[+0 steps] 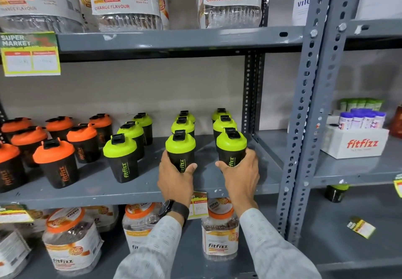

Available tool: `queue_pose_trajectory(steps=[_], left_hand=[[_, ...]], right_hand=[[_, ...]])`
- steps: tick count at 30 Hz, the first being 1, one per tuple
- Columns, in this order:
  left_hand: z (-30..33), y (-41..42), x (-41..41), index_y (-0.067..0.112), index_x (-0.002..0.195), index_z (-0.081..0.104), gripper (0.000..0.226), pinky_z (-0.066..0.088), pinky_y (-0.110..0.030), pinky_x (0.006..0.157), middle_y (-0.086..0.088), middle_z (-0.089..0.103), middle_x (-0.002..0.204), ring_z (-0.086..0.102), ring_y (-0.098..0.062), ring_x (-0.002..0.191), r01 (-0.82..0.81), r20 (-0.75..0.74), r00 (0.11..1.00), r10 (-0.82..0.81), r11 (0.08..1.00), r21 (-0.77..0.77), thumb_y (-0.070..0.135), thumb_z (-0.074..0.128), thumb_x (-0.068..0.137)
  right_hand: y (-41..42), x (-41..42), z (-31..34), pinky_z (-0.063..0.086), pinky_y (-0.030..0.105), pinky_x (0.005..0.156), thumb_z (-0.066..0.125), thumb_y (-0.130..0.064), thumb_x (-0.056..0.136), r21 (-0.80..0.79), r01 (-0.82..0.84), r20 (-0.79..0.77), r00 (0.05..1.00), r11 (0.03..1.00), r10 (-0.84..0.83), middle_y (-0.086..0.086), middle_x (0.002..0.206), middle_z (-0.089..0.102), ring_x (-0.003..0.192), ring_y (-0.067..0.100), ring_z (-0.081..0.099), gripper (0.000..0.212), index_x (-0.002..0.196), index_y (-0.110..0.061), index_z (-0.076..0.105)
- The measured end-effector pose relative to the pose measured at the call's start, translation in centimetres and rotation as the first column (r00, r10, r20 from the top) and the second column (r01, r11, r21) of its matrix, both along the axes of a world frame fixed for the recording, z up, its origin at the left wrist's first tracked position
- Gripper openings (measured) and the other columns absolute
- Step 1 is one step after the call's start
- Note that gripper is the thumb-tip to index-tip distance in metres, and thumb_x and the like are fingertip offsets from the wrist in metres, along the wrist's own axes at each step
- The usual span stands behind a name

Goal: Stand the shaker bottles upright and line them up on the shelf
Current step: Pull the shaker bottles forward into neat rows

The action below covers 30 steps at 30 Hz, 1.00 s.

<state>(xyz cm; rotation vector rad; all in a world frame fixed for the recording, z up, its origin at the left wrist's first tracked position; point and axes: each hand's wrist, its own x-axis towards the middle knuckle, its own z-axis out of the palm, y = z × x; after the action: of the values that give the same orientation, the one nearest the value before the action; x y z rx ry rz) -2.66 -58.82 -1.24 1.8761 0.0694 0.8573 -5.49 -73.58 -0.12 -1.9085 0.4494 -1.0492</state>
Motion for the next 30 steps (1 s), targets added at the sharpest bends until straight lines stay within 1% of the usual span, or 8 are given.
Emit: queue_pose_trajectory(steps=[12,15,20,23,26,27,28,30], left_hand=[[-0.1,0.1,0.0,0.029,0.143,0.043,0.085,0.052,-0.049,0.097,-0.001,0.063,0.133,0.06,-0.029,0.121,0.028,-0.018,0.999,-0.028,1.0,0.002,0.036,0.089,0.072],[-0.1,0.3,-0.1,0.031,0.142,0.044,0.082,0.053,-0.047,0.096,0.0,0.064,0.132,0.06,-0.028,0.12,0.05,-0.006,0.999,-0.049,0.998,0.031,0.037,0.088,0.073],[-0.1,0.3,-0.2,0.032,0.142,0.043,0.081,0.053,-0.05,0.097,0.001,0.064,0.132,0.061,-0.028,0.12,0.059,-0.005,0.998,-0.058,0.997,0.048,0.039,0.087,0.074],[0.0,0.3,-0.4,0.031,0.146,0.038,0.09,0.052,-0.05,0.097,-0.001,0.063,0.134,0.059,-0.029,0.122,0.07,-0.018,0.997,-0.069,0.996,0.051,0.043,0.087,0.072],[0.2,0.6,-1.2,0.022,0.16,0.02,0.117,0.046,-0.049,0.105,-0.009,0.052,0.148,0.049,-0.031,0.136,0.095,-0.078,0.993,-0.091,0.994,0.054,0.053,0.087,0.069],[0.2,0.8,-1.6,0.02,0.161,0.017,0.12,0.043,-0.048,0.108,-0.01,0.048,0.153,0.044,-0.031,0.141,0.089,-0.085,0.993,-0.084,0.994,0.058,0.054,0.087,0.069],[0.1,1.3,-2.2,0.019,0.161,0.019,0.119,0.042,-0.048,0.109,-0.011,0.046,0.155,0.042,-0.031,0.143,0.072,-0.075,0.995,-0.067,0.995,0.067,0.054,0.086,0.07],[-0.4,2.6,-3.5,0.019,0.16,0.027,0.107,0.042,-0.048,0.112,-0.009,0.047,0.155,0.042,-0.029,0.143,0.025,-0.025,0.999,-0.024,0.997,0.072,0.051,0.084,0.075]], right_hand=[[0.3,0.0,-0.2,0.052,0.041,0.091,0.096,-0.037,0.063,-0.02,0.028,-0.003,1.0,0.999,-0.028,0.007,0.12,0.06,0.11,0.028,0.062,0.082,0.127,-0.014,0.05],[0.3,-0.1,-0.2,0.052,0.041,0.091,0.096,-0.037,0.063,-0.019,0.029,0.002,1.0,0.999,-0.029,0.007,0.12,0.06,0.11,0.028,0.061,0.082,0.127,-0.014,0.05],[0.3,-0.2,-0.2,0.052,0.041,0.09,0.096,-0.038,0.063,-0.024,0.021,0.007,1.0,0.999,-0.021,0.007,0.12,0.059,0.11,0.03,0.061,0.083,0.127,-0.014,0.049],[0.2,-0.4,-0.3,0.05,0.042,0.095,0.095,-0.042,0.063,-0.044,-0.004,-0.009,1.0,0.999,0.004,0.009,0.127,0.058,0.117,0.032,0.06,0.093,0.136,-0.012,0.046],[0.0,-1.2,-0.4,0.045,0.045,0.105,0.093,-0.047,0.065,-0.047,-0.051,-0.048,0.998,0.998,0.049,0.013,0.145,0.049,0.133,0.033,0.05,0.116,0.155,-0.011,0.03],[0.0,-1.6,-0.5,0.044,0.045,0.106,0.093,-0.048,0.066,-0.037,-0.062,-0.045,0.997,0.997,0.06,0.013,0.147,0.047,0.135,0.032,0.048,0.119,0.158,-0.012,0.026],[0.0,-2.1,-0.7,0.044,0.043,0.106,0.093,-0.047,0.067,-0.029,-0.067,-0.029,0.997,0.997,0.066,0.012,0.146,0.046,0.135,0.03,0.047,0.119,0.158,-0.013,0.024],[0.3,-3.0,-1.2,0.043,0.036,0.1,0.092,-0.042,0.07,-0.015,-0.077,0.041,0.996,0.997,0.077,0.008,0.138,0.049,0.129,0.025,0.049,0.111,0.157,-0.014,0.029]])
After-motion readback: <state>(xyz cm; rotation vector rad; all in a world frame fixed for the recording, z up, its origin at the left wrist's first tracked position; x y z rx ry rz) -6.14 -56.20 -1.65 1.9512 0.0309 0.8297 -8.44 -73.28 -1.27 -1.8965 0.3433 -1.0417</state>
